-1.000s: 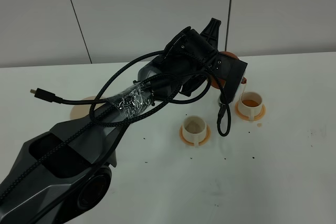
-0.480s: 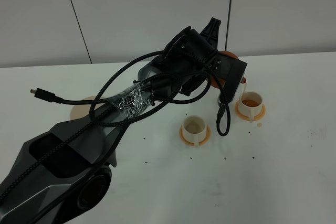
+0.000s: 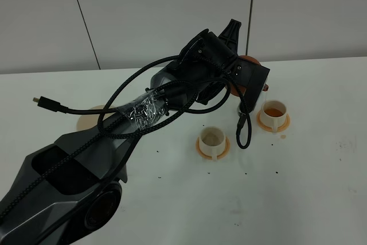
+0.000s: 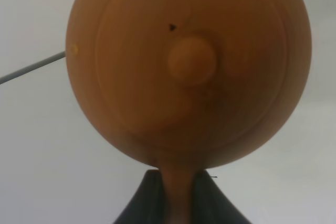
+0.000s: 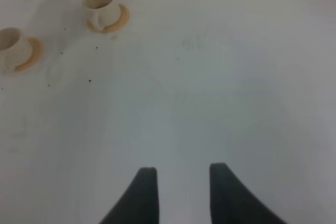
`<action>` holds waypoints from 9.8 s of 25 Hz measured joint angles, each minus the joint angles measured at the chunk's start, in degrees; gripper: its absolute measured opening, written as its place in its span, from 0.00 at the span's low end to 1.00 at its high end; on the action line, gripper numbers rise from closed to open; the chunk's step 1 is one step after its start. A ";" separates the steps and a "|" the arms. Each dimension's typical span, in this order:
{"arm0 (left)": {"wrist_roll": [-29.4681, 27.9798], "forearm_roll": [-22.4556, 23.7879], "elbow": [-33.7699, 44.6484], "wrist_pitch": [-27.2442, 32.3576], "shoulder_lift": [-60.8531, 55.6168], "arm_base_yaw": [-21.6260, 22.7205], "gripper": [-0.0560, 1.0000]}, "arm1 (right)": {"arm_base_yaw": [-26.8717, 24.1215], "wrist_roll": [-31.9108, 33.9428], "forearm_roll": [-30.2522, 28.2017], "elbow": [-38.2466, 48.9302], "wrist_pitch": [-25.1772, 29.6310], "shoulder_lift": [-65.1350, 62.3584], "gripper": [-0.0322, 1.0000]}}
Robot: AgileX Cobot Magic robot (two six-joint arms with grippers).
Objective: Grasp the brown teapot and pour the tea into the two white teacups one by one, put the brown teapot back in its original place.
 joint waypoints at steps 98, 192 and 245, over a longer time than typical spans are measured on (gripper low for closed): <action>-26.29 -5.97 0.00 15.45 -2.35 -0.56 0.22 | 0.00 0.00 0.00 0.00 0.00 0.00 0.26; 11.25 -21.35 12.00 27.24 -11.20 13.99 0.22 | 0.00 0.00 0.04 0.00 0.00 0.00 0.26; 9.41 -5.43 12.00 27.24 -11.20 4.87 0.22 | 0.00 0.04 0.04 0.00 0.00 0.00 0.26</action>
